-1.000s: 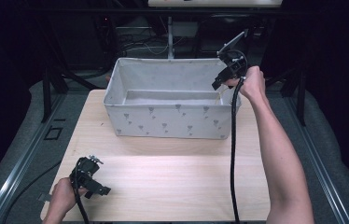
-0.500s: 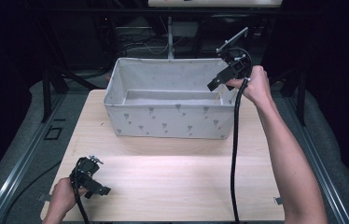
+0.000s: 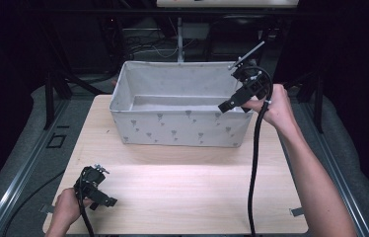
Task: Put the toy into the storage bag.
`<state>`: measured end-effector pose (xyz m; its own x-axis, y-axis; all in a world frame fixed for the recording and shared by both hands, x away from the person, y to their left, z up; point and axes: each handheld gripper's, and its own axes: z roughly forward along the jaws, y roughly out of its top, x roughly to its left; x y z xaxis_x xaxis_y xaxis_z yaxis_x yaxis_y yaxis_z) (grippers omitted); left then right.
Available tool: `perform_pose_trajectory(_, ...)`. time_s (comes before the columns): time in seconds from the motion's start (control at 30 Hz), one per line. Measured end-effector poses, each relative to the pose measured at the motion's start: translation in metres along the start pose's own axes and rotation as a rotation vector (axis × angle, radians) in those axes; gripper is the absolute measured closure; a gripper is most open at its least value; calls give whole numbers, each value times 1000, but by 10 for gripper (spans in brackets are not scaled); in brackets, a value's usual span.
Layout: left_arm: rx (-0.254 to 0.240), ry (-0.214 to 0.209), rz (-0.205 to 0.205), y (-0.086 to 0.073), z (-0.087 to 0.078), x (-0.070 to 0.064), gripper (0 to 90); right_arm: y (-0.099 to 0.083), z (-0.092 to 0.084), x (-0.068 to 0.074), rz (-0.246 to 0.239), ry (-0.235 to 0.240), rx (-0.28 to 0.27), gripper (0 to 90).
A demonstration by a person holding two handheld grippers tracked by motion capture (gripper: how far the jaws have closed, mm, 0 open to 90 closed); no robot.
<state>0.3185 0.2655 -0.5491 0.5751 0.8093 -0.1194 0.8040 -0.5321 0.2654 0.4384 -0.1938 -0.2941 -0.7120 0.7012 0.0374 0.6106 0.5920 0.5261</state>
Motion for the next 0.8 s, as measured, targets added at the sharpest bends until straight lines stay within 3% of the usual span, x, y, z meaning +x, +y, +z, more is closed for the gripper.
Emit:
perform_pose_trajectory(0.5, -1, 2, 8, 0, 1, -1, 3, -40, 24, 34, -64, 30, 4, 77)
perform_pose_trajectory(0.8, 2, 0, 7, 0, 2, -1, 3, -64, 45, 48, -86, 76, 25, 75)
